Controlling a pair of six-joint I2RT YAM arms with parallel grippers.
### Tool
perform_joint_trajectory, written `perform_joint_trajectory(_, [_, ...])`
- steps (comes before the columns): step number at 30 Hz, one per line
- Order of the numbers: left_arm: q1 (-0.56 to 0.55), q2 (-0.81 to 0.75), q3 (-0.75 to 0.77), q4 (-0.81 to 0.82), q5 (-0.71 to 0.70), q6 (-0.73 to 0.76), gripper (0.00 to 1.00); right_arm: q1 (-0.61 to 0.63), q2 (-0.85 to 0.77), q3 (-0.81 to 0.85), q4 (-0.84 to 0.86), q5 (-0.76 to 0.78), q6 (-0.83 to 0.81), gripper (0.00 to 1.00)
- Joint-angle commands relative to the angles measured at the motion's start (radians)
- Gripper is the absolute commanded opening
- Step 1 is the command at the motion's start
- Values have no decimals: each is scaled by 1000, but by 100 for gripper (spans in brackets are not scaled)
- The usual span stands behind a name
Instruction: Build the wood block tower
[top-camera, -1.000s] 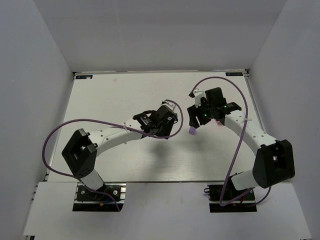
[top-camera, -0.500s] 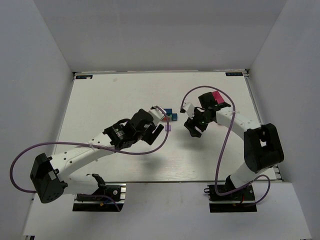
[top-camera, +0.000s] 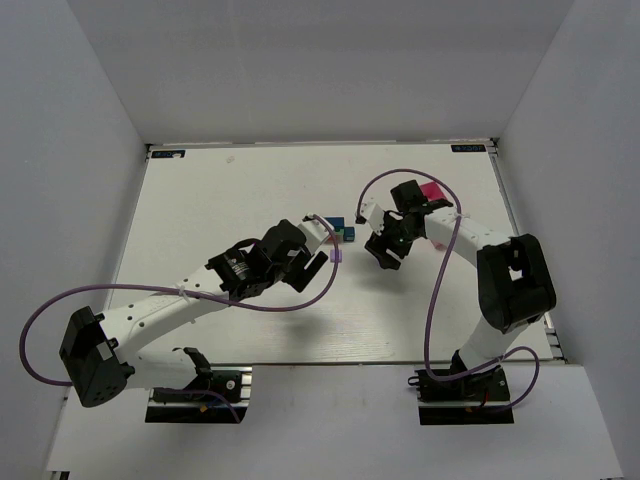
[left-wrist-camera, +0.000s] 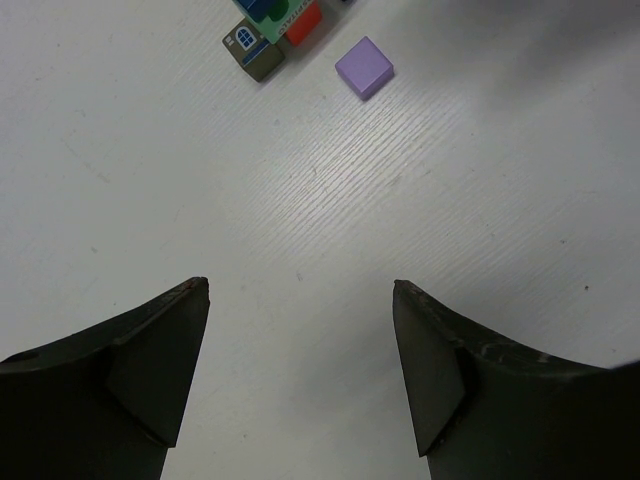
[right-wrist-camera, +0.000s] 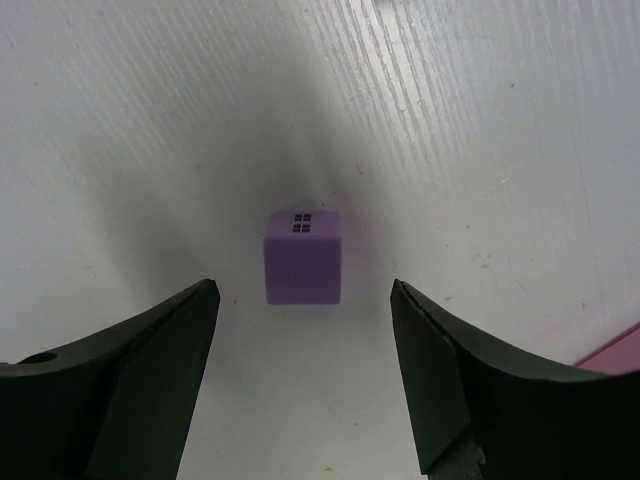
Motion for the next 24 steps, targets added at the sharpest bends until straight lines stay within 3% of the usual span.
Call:
perform_joint_trajectory(1, [5,-31,-5,13,5,7,84,12,20,41,1,-2,-6,75])
perform_joint_trajectory(20, [5,-31,-5,13,-4,-2,84,40,71,42,13,41,-6,53])
perform_joint_trajectory(24, [5,-31,-5,13,-4,-2,84,43,69,44,18,39,-5,39])
